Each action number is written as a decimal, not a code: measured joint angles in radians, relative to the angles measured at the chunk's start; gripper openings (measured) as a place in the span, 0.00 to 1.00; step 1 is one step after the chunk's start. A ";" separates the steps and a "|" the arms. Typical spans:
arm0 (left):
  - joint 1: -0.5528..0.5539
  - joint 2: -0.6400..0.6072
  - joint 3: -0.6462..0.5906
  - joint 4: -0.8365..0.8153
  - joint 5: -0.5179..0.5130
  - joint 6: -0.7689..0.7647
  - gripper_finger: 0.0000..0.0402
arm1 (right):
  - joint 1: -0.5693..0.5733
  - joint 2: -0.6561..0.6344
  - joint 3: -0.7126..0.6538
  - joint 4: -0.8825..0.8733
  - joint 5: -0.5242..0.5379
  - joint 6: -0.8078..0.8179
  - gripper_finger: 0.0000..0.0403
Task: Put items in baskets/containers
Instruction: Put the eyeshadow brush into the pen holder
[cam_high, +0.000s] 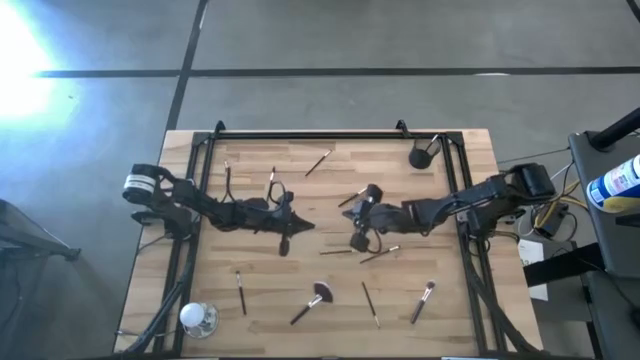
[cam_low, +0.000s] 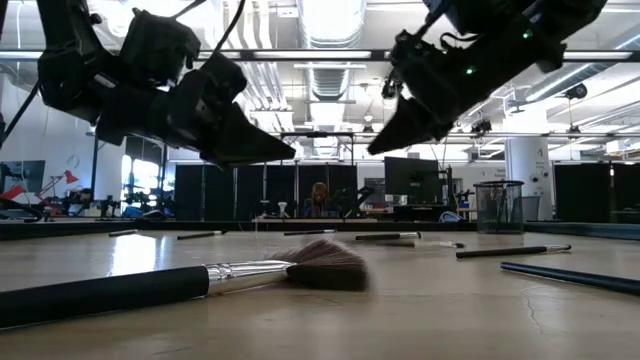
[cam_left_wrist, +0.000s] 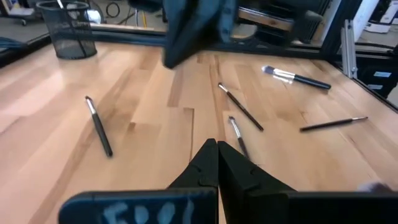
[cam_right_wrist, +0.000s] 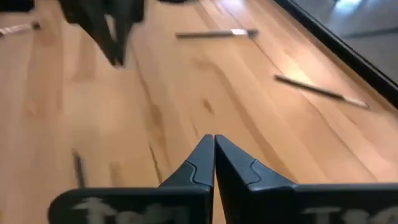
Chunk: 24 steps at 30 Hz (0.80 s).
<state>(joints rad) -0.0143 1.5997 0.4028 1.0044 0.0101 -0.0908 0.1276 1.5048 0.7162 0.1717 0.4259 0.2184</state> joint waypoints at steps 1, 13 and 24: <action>0.000 0.000 -0.001 -0.005 0.002 -0.001 0.00 | 0.000 -0.019 0.000 -0.046 -0.001 0.013 0.02; -0.002 -0.001 -0.001 -0.049 0.002 -0.024 0.00 | 0.031 -0.006 -0.001 -0.318 -0.258 0.121 0.24; -0.007 -0.001 -0.001 -0.067 0.005 -0.051 0.00 | 0.031 0.120 0.030 -0.353 -0.421 0.097 0.34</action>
<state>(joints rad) -0.0216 1.5986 0.4019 0.9375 0.0154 -0.1421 0.1589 1.6252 0.7464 -0.1809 0.0051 0.3149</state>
